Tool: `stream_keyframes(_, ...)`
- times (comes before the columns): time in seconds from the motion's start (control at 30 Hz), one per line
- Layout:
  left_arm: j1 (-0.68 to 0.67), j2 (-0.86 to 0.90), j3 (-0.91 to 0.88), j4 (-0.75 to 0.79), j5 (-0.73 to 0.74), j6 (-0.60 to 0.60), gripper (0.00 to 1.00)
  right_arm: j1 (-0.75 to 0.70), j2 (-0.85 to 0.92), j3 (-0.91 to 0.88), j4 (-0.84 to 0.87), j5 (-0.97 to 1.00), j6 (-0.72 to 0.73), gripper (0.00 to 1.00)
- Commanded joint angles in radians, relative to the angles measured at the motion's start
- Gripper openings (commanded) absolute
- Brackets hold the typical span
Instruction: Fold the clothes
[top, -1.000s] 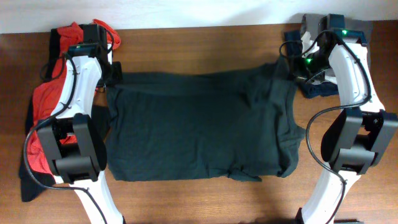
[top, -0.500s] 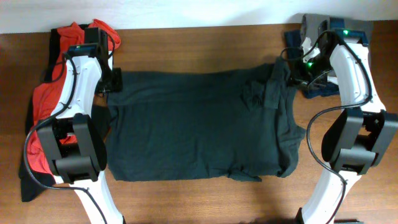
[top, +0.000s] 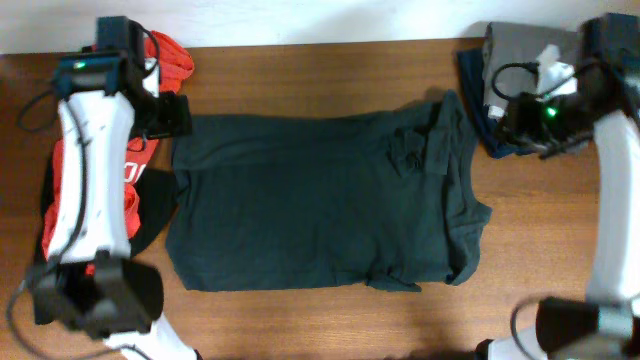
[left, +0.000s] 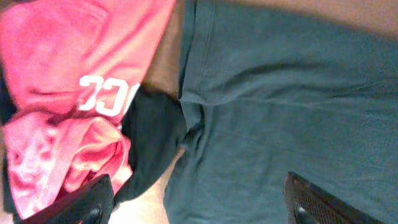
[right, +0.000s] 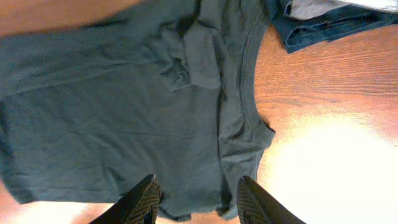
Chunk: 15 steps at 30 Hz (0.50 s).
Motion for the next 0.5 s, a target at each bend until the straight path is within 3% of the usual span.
stream_keyframes(0.0,-0.002,-0.101,0.022,-0.021,0.048,-0.043,0.87,-0.003,-0.072,0.013,-0.038,0.006,0.038,0.45)
stream_keyframes(0.1,-0.002,-0.153,0.022,-0.053,0.101,-0.054,0.87,-0.003,-0.124,0.012,-0.113,0.040,0.084,0.45)
stream_keyframes(0.17,-0.002,-0.174,0.021,-0.108,0.105,-0.076,0.93,0.001,-0.157,-0.005,-0.153,0.043,0.100,0.46)
stream_keyframes(0.47,-0.002,-0.202,-0.016,-0.254,0.073,-0.122,0.93,0.069,-0.276,-0.241,-0.133,0.061,0.170,0.46)
